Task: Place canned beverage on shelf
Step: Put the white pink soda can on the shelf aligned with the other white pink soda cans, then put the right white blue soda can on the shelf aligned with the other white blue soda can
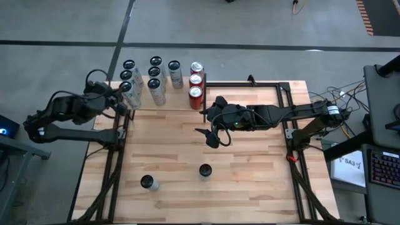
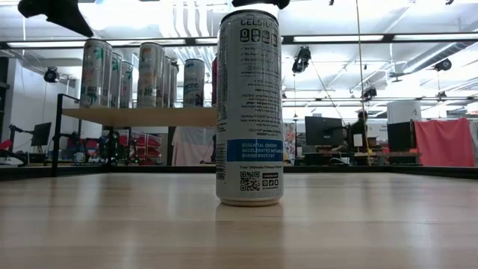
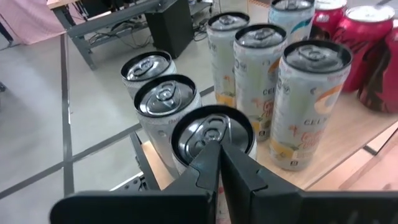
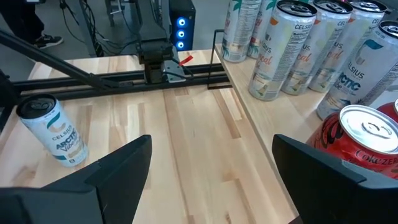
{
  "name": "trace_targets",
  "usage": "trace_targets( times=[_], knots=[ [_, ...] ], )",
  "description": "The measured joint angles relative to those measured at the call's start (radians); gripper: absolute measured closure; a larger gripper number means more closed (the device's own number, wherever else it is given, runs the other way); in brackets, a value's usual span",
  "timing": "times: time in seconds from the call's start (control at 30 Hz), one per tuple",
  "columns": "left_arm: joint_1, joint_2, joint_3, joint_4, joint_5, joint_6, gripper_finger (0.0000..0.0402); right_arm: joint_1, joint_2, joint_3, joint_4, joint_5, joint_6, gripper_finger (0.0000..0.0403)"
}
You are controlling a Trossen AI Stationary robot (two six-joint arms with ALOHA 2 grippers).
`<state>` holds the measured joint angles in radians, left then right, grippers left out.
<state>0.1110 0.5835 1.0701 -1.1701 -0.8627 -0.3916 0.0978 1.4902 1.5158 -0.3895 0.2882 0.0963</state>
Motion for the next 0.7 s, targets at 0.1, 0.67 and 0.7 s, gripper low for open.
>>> trace_targets(
  times=[0.1,0.67,0.7],
  knots=[
    [0.0,0.0,0.011,0.009,-0.004,0.0,0.0402,0.0,0.0,0.0,-0.001,0.0,0.011,0.008],
    [-0.113,0.081,0.002,0.306,0.352,0.108,0.0402,0.058,0.0,0.0,-0.028,-0.004,0.115,0.008],
    [-0.14,0.087,0.001,0.335,0.357,0.117,0.0402,0.064,0.0,0.0,-0.027,-0.004,0.116,0.008]
  ],
)
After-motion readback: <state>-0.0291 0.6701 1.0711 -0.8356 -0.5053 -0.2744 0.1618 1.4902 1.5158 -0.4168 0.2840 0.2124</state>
